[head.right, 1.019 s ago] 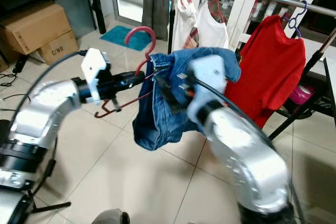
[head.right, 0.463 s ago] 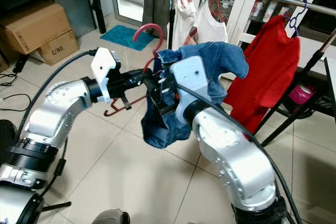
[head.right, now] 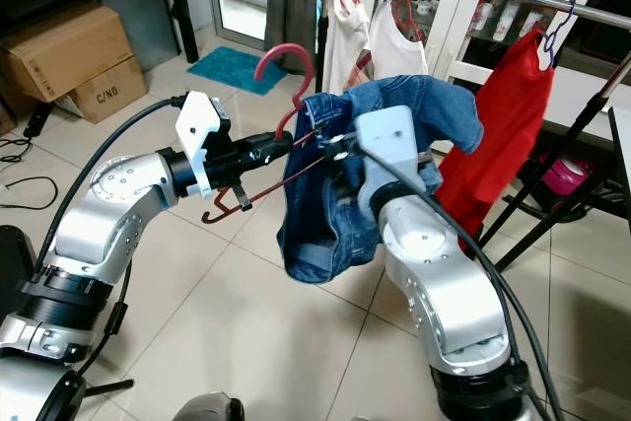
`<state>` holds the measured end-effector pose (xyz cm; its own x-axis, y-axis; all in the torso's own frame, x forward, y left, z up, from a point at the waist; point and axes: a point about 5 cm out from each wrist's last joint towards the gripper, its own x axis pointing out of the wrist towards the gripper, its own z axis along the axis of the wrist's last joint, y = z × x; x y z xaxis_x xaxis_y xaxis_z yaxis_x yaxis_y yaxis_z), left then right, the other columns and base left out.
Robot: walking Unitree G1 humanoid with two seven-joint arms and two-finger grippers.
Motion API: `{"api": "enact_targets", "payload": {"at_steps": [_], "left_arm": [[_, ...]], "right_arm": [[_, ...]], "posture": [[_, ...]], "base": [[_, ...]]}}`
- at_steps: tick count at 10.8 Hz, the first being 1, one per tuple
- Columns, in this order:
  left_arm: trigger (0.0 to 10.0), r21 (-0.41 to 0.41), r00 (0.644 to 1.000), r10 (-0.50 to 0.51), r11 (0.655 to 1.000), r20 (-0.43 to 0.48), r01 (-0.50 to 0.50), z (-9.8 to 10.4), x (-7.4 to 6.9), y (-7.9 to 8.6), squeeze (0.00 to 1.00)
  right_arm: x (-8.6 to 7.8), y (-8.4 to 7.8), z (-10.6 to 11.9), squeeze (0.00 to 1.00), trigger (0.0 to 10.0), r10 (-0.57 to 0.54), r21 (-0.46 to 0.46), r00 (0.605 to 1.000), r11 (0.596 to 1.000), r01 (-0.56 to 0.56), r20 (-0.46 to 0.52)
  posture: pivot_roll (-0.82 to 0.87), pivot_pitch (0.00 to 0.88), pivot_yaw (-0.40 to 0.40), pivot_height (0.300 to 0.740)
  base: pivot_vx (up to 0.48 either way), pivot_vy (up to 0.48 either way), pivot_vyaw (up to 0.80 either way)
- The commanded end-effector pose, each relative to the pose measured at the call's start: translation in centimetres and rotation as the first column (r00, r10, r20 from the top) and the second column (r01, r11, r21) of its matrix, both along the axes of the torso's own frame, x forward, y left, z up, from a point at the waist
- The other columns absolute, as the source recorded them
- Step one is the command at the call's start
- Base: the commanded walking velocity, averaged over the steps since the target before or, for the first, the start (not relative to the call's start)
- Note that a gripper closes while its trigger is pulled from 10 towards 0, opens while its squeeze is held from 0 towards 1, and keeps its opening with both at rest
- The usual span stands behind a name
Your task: Hang hanger
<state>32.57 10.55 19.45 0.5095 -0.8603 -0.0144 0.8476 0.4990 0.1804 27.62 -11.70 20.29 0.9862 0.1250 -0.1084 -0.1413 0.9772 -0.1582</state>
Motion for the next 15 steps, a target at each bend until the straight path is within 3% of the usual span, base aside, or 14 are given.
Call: {"api": "enact_targets", "payload": {"at_steps": [1, 6, 15], "left_arm": [[0.0, -0.012, 0.999, -0.011, 1.000, 0.036, 0.012, 0.8, -0.4, -0.1, 0.00], [0.0, -0.001, 1.000, 0.006, 1.000, 0.019, -0.006, 0.1, -1.0, 0.0, 0.00], [0.0, 0.032, 1.000, 0.018, 0.999, 0.000, -0.018, -0.8, -1.2, 0.5, 0.00]], "right_arm": [[0.2, -0.6, 0.5, 0.00, 0.0, -0.032, 0.010, 0.999, 0.999, 0.032, 0.035], [-0.4, 0.2, 0.4, 0.00, 0.0, 0.040, 0.053, 0.998, 0.998, -0.043, 0.047], [-0.8, 0.0, 0.7, 0.00, 0.0, 0.069, 0.079, 0.995, 0.994, -0.075, 0.074]], "posture": [[0.04, 0.027, 0.002, 0.740], [0.04, 0.053, -0.005, 0.740], [0.03, 0.022, -0.007, 0.740]], "base": [[0.000, 0.000, 0.00], [0.000, 0.000, 0.00], [0.000, 0.000, 0.00]]}}
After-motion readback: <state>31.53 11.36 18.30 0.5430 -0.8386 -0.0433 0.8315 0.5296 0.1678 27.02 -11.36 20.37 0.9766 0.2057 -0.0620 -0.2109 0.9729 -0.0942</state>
